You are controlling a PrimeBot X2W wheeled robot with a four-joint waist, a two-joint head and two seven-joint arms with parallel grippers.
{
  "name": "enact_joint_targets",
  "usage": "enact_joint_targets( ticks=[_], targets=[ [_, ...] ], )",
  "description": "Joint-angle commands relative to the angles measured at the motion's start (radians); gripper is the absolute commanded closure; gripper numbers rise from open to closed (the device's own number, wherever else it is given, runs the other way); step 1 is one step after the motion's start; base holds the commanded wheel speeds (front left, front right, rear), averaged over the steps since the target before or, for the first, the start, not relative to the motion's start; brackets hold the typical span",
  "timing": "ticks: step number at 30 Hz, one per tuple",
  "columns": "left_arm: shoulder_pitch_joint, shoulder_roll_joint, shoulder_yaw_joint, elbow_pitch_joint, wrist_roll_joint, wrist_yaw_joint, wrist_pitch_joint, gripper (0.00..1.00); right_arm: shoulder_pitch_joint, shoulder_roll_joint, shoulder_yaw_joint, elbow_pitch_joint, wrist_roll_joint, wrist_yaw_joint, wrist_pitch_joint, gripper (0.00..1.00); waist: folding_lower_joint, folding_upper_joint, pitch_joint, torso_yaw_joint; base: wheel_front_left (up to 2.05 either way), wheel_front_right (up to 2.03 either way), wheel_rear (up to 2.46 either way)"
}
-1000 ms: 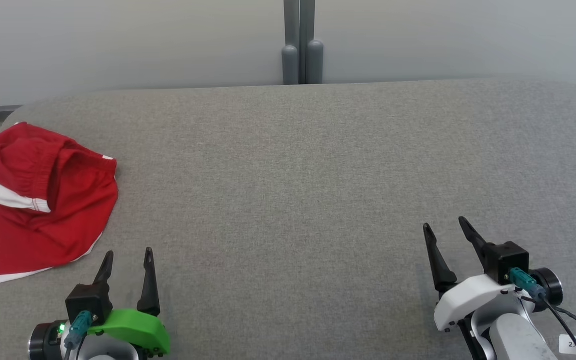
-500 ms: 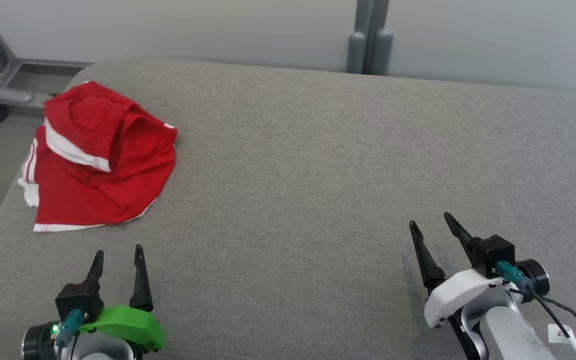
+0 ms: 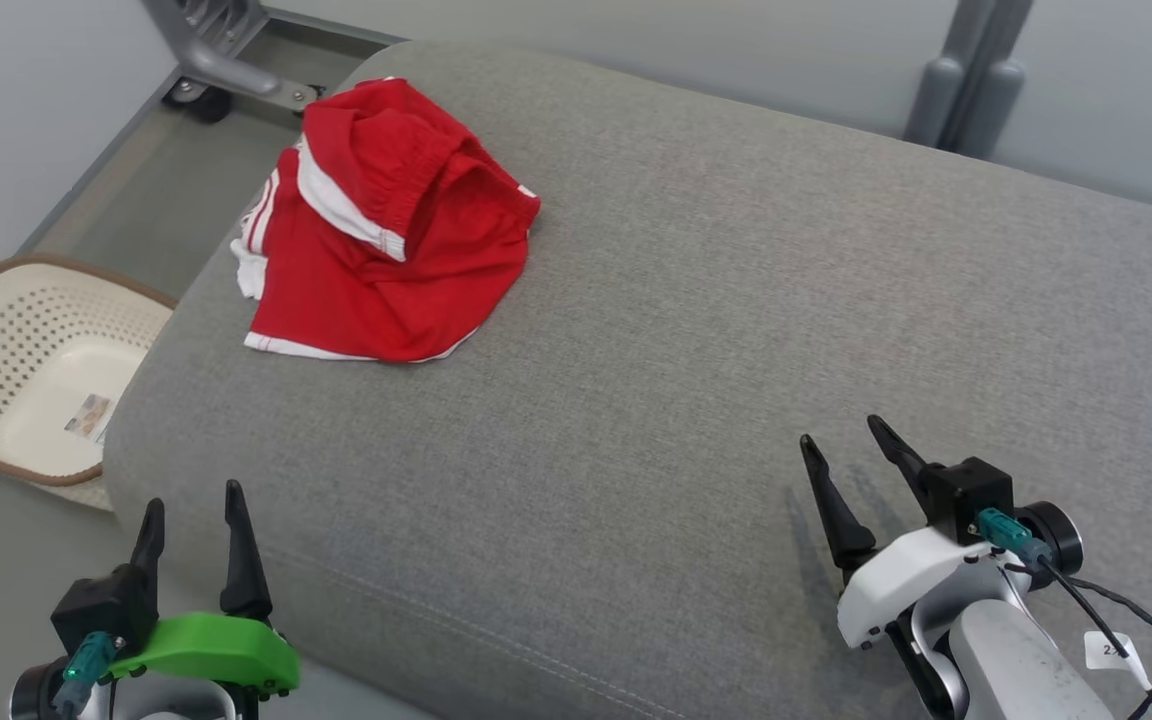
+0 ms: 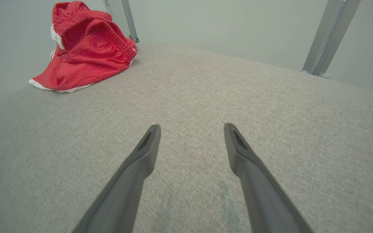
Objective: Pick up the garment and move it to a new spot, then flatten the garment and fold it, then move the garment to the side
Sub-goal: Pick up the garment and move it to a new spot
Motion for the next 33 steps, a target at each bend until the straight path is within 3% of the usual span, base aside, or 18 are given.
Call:
enact_joint_targets(
  ticks=[1,4,8,18,23,28,33],
  targets=[
    [0.015,0.002,-0.002,-0.001,0.003,-0.006,0.0,0.0,-0.01,-0.007,0.003,0.0,0.006,-0.001,-0.003,0.0,0.0,0.0,0.019,0.049,0.0,0.0,0.0],
    [0.019,0.001,-0.016,-0.007,0.057,-0.014,0.0,0.0,-0.018,-0.018,0.022,0.008,0.007,-0.001,-0.003,0.0,0.0,0.0,0.025,0.049,0.0,0.0,0.0],
    [-0.009,0.002,-0.012,0.018,0.047,-0.01,0.0,0.0,-0.024,-0.028,0.035,0.015,-0.004,-0.001,-0.003,0.0,0.0,0.0,0.049,0.025,0.0,0.0,0.0],
    [-0.199,0.007,0.025,0.114,-0.009,-0.07,0.0,0.0,-0.06,-0.072,0.018,0.022,0.005,-0.001,-0.003,0.0,0.0,0.0,0.155,-0.06,0.0,0.0,0.0],
    [-0.344,0.051,0.033,0.196,0.011,-0.081,0.0,0.0,-0.082,-0.086,0.01,0.001,-0.003,-0.001,-0.003,0.0,0.0,0.0,0.205,-0.106,0.0,0.0,0.0],
    [-0.49,0.12,-0.061,0.304,-0.037,-0.082,0.001,0.0,-0.1,-0.096,0.005,-0.012,-0.003,-0.001,-0.003,0.0,0.0,0.0,0.25,-0.164,0.0,0.0,0.0],
    [-0.538,0.141,-0.078,0.342,-0.065,-0.082,0.001,0.0,-0.088,-0.096,-0.002,0.001,0.001,-0.001,-0.001,0.0,0.0,0.0,0.255,-0.197,0.0,0.0,0.0]
  ],
)
